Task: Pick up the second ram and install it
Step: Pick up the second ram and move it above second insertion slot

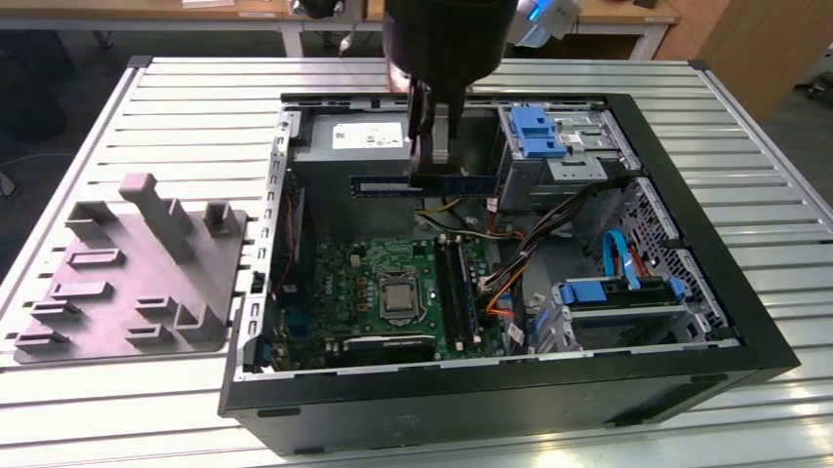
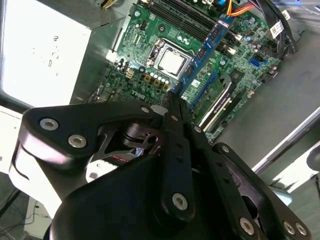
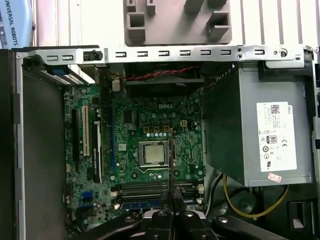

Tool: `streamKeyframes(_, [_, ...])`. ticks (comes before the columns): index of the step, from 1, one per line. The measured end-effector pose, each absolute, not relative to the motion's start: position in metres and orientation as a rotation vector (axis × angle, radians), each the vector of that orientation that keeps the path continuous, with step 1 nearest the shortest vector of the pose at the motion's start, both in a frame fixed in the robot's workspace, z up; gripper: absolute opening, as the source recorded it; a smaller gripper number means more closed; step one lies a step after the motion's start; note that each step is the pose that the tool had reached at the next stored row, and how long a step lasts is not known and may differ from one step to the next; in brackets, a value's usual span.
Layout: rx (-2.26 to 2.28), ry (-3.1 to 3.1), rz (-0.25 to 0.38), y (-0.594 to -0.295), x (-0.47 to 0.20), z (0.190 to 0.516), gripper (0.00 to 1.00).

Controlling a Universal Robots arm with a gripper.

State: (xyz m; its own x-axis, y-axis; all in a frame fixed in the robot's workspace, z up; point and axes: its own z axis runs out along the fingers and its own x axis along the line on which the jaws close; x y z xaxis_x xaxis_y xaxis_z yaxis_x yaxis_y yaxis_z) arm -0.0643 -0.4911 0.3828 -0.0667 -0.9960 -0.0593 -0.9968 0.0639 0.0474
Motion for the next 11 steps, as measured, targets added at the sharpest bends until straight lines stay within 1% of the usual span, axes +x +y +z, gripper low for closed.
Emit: streamKeyframes(11, [-2.12,2.302,0.12,-0.49,-0.064,0.363,0.12])
